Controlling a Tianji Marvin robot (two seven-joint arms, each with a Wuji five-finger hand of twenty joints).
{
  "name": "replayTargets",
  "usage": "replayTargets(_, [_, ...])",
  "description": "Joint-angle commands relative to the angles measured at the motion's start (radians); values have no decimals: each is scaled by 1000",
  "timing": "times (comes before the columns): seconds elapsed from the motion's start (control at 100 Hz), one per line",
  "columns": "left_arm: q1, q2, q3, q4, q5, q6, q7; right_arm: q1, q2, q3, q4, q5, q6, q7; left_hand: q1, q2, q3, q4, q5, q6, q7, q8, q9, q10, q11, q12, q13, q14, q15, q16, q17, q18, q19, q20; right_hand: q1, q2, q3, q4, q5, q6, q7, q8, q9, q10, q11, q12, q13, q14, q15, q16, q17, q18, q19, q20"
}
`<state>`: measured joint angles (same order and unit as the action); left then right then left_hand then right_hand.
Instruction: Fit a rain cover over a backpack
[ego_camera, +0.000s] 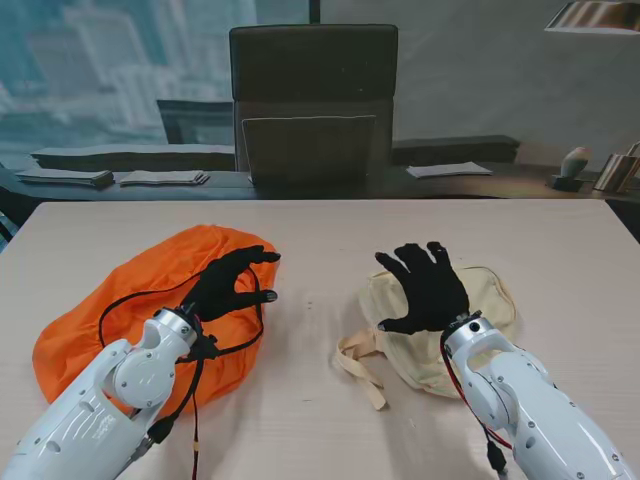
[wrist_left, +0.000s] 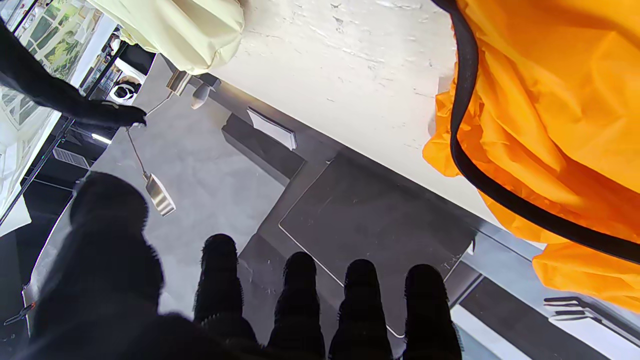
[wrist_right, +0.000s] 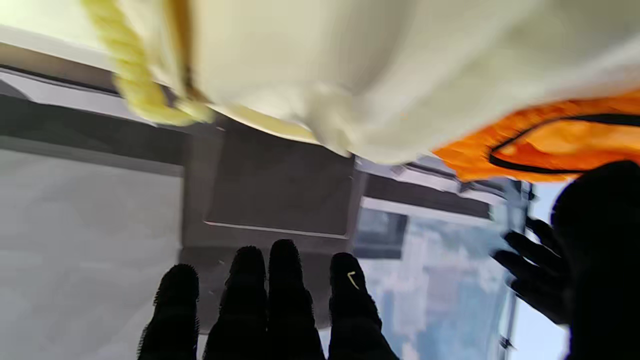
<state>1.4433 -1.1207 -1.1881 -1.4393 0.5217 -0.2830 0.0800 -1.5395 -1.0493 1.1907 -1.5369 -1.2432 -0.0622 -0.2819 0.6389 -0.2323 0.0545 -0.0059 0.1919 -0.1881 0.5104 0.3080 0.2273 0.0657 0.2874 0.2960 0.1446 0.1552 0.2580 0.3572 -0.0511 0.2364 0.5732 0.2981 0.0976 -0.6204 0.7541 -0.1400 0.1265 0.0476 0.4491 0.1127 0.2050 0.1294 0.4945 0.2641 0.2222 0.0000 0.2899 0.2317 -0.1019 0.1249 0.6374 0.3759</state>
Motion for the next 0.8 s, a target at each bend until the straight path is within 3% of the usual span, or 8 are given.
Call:
replayTargets(0.0, [1,-2,-5,-7,-1,4,-12,-11,-4,-17,-3,61,14,31,5,16,31,4,-43,7,-1,9,-3,7,11,3,-14,0,2,-7,-20,13,-6,-9,-58,-12,8,14,-43,53,-43,12,-40,37,-29,-21,-52,4,-29,-14,-12,-5,-49,20])
replayTargets(0.24, [-16,0,1,7,5,-2,-20,-1,-9,-97,-1,60,198,92,6,15,32,4,-42,10,-7,7,-3,7,12,5,-16,1,2,-6,-18,14,-14,-13,-61,-9,2,1,-29,123,55,121,-25,100,50,13,14,74,-10,-10,40,48,-31,54])
replayTargets(0.42, [-20,2,4,14,6,0,-27,39,-12,-172,37,61,322,113,7,16,33,4,-42,11,-11,6,-5,8,12,6,-19,0,1,-6,-19,14,-23,-18,-55,-14,15,25,-37,132,131,110,-6,117,89,27,53,95,15,0,60,82,72,35])
replayTargets(0.52, [-22,2,6,19,7,-2,-26,77,-16,-223,87,63,384,100,7,16,33,4,-42,11,-11,7,-5,8,12,6,-19,0,1,-6,-18,14,-24,-19,162,2,-95,71,-45,97,170,118,-20,111,149,45,104,108,24,6,121,134,244,-86])
replayTargets(0.62, [-25,3,12,22,5,4,-33,111,-28,-262,144,103,411,33,9,18,35,4,-42,14,-10,9,-6,8,11,6,-21,1,0,-6,-19,15,-29,-21,419,-32,-125,70,7,107,261,162,66,138,240,82,234,156,67,24,233,136,406,-70])
replayTargets(0.65, [-26,3,14,23,6,5,-34,120,-33,-271,161,115,414,8,8,18,34,4,-40,13,-8,10,-6,8,11,7,-21,1,0,-6,-19,15,-29,-21,466,-57,-33,55,40,106,302,177,125,140,279,101,311,170,99,41,294,144,456,-46])
replayTargets(0.71, [-28,4,17,24,9,6,-37,134,-39,-283,184,136,413,-16,9,18,34,4,-41,15,-6,11,-6,8,11,7,-21,1,0,-6,-18,15,-30,-22,422,-235,444,-7,136,75,363,198,265,126,327,128,460,167,171,72,418,144,522,-12])
replayTargets(0.79, [-32,4,23,27,8,9,-40,150,-49,-296,218,167,400,-64,10,17,35,4,-40,17,-2,14,-5,10,11,7,-21,2,0,-6,-18,15,-32,-22,504,-249,592,4,316,2,449,241,485,75,408,164,650,136,355,142,546,103,631,32])
